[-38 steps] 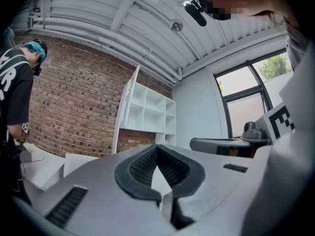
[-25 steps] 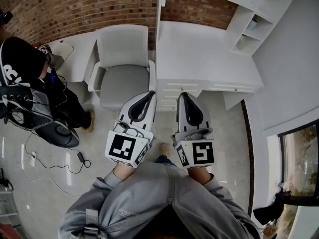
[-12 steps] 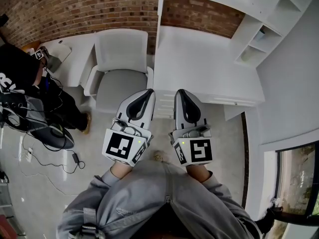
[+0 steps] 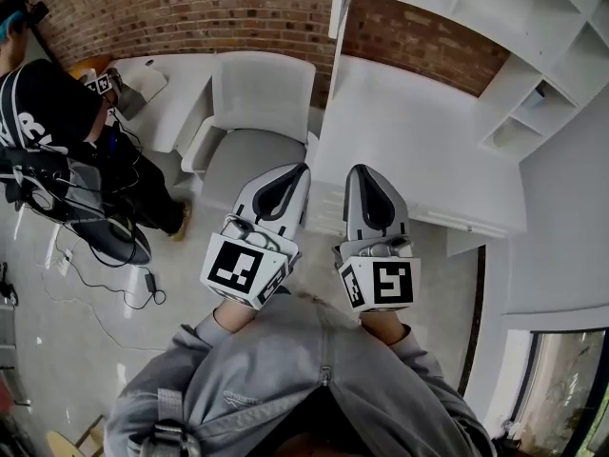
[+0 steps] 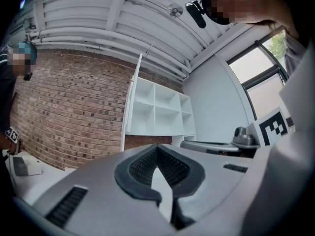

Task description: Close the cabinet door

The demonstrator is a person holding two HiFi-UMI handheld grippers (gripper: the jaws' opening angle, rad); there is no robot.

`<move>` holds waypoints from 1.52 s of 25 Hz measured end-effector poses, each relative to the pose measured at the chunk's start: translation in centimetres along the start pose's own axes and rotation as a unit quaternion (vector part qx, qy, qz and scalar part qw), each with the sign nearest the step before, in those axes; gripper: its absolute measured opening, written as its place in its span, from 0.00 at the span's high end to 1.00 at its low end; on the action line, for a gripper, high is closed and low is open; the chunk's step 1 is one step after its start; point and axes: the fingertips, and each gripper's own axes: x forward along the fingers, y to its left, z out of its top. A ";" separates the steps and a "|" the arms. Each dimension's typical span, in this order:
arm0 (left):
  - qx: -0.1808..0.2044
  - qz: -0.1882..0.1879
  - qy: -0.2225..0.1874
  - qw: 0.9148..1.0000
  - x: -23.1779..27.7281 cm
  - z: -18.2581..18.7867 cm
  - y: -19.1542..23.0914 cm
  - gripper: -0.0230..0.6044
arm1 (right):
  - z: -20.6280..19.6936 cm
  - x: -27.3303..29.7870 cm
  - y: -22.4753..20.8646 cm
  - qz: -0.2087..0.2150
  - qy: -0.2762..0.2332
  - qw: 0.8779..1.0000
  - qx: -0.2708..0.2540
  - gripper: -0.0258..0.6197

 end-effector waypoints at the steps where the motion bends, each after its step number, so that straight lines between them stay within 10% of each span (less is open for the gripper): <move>1: -0.001 0.001 -0.001 1.000 0.2 0.1 0.1 0.95 | 0.0 0.1 0.0 0.002 0.000 1.000 0.001 0.92; 38: -0.026 -0.064 0.026 0.997 16.6 -4.3 11.1 0.95 | -6.4 16.0 -8.0 -0.071 0.053 0.996 -0.014 0.92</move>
